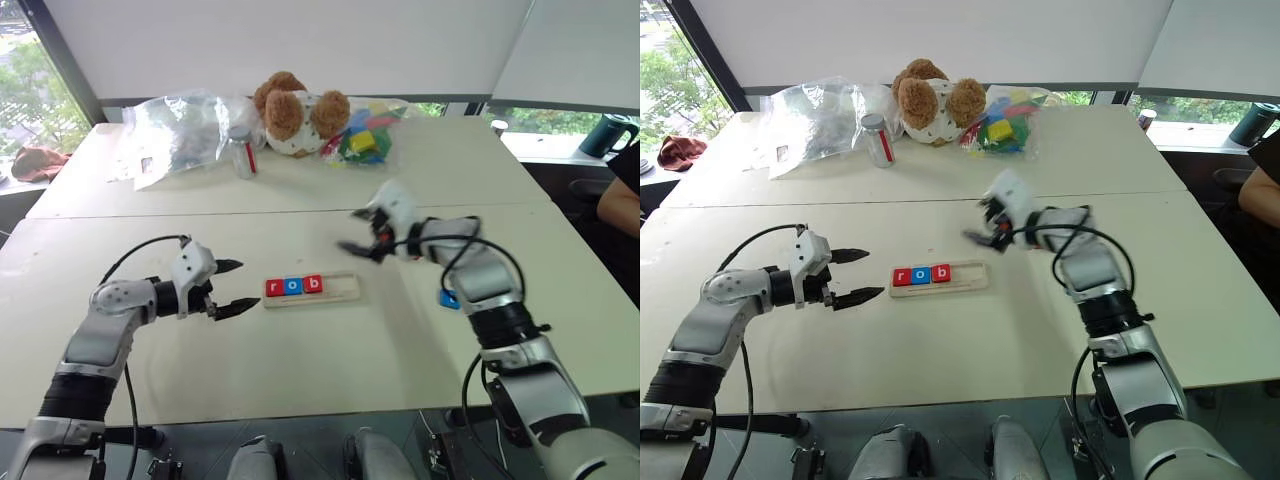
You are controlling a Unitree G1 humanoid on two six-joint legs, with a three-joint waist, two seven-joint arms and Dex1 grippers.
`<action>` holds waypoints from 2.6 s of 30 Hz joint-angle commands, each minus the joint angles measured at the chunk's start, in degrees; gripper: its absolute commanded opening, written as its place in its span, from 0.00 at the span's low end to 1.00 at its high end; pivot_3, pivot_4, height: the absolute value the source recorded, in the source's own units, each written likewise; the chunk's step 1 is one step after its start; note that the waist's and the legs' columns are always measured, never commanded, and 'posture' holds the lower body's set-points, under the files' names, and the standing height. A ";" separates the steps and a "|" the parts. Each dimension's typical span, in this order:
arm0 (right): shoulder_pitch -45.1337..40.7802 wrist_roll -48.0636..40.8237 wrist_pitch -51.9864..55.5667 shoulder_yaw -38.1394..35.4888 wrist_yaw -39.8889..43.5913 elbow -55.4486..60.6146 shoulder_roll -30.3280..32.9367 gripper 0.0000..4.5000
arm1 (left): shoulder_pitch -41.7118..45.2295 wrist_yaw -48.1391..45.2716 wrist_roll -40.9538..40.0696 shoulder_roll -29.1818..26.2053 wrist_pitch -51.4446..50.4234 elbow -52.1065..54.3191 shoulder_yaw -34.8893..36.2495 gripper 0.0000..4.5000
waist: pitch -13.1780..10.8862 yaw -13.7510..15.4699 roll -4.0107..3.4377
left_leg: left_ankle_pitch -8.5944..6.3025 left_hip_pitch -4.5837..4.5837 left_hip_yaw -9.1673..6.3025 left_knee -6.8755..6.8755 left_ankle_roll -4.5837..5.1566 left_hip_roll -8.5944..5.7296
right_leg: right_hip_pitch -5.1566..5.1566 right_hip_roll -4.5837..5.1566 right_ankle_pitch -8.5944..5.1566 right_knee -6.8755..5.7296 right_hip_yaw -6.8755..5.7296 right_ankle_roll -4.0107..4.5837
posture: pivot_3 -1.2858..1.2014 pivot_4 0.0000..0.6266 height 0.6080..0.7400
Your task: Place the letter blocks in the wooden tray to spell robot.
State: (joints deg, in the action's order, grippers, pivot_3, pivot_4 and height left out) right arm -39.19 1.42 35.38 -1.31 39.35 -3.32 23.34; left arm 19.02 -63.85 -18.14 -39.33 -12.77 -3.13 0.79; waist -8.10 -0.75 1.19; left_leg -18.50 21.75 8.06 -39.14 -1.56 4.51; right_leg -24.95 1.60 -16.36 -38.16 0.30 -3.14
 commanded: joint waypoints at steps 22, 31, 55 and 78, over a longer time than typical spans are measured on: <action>6.53 -0.28 10.48 -4.21 -31.60 -1.45 -15.68 0.80 | 2.82 -1.22 -5.57 -0.60 -11.03 14.63 -3.42 1.00 | 0.00 -1.83 -0.02 | 0.09 0.07 -0.03 0.12 -0.15 -0.03 | -0.30 -0.21 0.00 -0.16 0.43 -0.01 | 0.52 0.24 1.00; 5.90 0.35 6.10 -2.16 -33.98 -6.73 -15.99 0.28 | 2.08 0.49 -4.79 0.00 -9.83 13.50 -3.88 1.00 | 0.01 -1.87 -0.01 | 0.09 -0.03 -0.02 0.09 -0.15 -0.02 | -0.23 -0.22 0.00 -0.19 0.44 -0.01 | 0.52 0.24 1.00; 21.52 -4.77 36.65 -2.64 -38.59 31.02 -23.70 0.27 | 5.18 -2.49 -1.47 2.24 -4.37 4.90 -6.95 1.00 | 0.02 -1.73 0.00 | 0.10 0.43 -0.25 0.02 -0.14 -0.10 | -0.50 -0.23 0.00 -0.14 0.34 -0.01 | 0.52 0.24 1.00; 15.30 -17.87 5.50 2.11 13.82 14.38 17.65 0.99 | 9.22 -4.73 1.25 2.18 -0.62 -0.09 -7.52 1.00 | 0.04 -1.24 0.03 | -0.21 0.46 -0.33 0.02 0.41 -0.18 | -0.40 -0.22 0.00 0.08 0.23 -0.03 | 0.52 0.24 1.00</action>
State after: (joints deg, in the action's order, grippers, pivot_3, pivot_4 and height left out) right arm -23.97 -16.48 48.00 -0.85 46.72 12.33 39.95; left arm 27.42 -68.09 -16.82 -36.58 -14.26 -3.80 -7.27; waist -8.07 -1.98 1.22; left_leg -18.73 22.22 7.74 -39.12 -1.11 4.33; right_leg -25.35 1.38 -16.37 -38.05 0.54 -3.18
